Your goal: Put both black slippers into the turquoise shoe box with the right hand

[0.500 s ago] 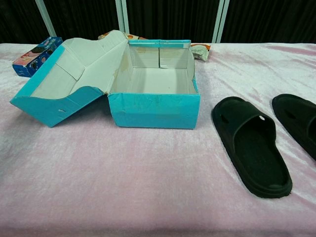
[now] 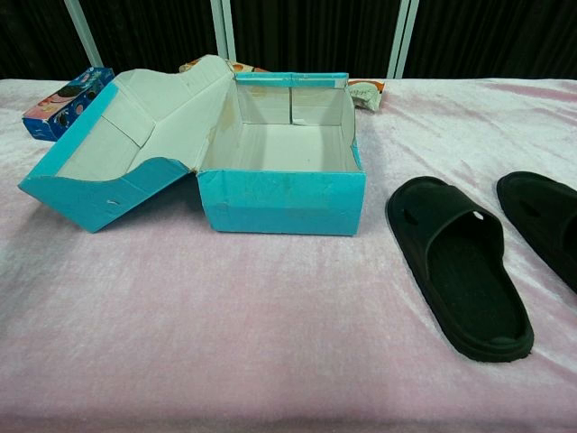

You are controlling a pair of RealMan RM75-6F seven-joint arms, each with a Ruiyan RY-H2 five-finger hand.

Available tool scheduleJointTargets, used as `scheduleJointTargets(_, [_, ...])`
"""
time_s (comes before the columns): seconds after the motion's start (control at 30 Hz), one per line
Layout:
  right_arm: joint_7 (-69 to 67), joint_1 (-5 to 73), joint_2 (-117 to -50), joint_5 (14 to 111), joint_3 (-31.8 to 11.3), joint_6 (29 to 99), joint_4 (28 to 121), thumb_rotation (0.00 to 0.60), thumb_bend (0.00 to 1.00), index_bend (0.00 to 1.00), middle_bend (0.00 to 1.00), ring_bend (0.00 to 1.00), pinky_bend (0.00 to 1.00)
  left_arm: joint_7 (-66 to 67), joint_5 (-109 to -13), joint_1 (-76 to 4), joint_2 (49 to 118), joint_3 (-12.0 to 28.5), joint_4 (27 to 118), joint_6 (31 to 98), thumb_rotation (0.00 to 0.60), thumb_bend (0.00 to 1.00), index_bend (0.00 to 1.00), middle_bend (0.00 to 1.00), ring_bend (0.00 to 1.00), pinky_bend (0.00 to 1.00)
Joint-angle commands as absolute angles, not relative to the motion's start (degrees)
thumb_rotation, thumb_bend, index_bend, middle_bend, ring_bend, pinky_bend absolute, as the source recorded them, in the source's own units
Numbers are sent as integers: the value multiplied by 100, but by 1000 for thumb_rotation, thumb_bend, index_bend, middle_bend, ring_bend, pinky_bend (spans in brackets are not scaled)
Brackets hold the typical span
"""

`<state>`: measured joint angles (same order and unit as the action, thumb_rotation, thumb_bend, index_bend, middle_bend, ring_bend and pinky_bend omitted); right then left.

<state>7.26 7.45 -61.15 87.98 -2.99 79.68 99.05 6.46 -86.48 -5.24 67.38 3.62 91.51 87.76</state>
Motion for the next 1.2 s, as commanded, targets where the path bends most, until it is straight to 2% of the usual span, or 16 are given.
scheduleJointTargets(0.03, [663, 889, -6044, 8739, -379, 7792, 9908, 600, 157, 0, 70, 22, 181, 660, -8663, -530, 6687, 373, 9199, 8789, 600, 4, 170, 207, 123, 38])
scheduleJointTargets(0.2, [660, 1315, -5827, 8494, -584, 7180, 10004, 600, 158, 0, 65, 21, 181, 689, -8684, -541, 6532, 397, 9368, 8806, 600, 4, 170, 207, 124, 38])
scheduleJointTargets(0.4, [756, 2067, -5659, 8134, -841, 6101, 10337, 600, 157, 0, 60, 15, 181, 777, -8588, -578, 6333, 445, 9613, 8724, 600, 5, 170, 206, 124, 38])
scheduleJointTargets(0.7, [1276, 3324, -5740, 7261, -1099, 4383, 10603, 600, 111, 0, 59, 11, 184, 778, -8397, -647, 6181, 496, 9714, 8540, 600, 5, 171, 205, 124, 38])
scheduleJointTargets(0.8, [1629, 3679, -5887, 6855, -1093, 4028, 10572, 600, 109, 0, 59, 13, 185, 737, -8321, -653, 6181, 493, 9675, 8476, 600, 5, 170, 205, 124, 38])
scheduleJointTargets(0.97, [2247, 4141, -6221, 6023, -984, 3869, 10492, 600, 109, 0, 73, 16, 185, 647, -8215, -653, 6216, 480, 9572, 8392, 600, 5, 170, 205, 123, 38])
scheduleJointTargets(1.2, [3035, 4526, -6703, 4958, -707, 4309, 10422, 600, 109, 0, 116, 16, 185, 543, -8131, -679, 6282, 474, 9436, 8286, 600, 5, 170, 204, 124, 38])
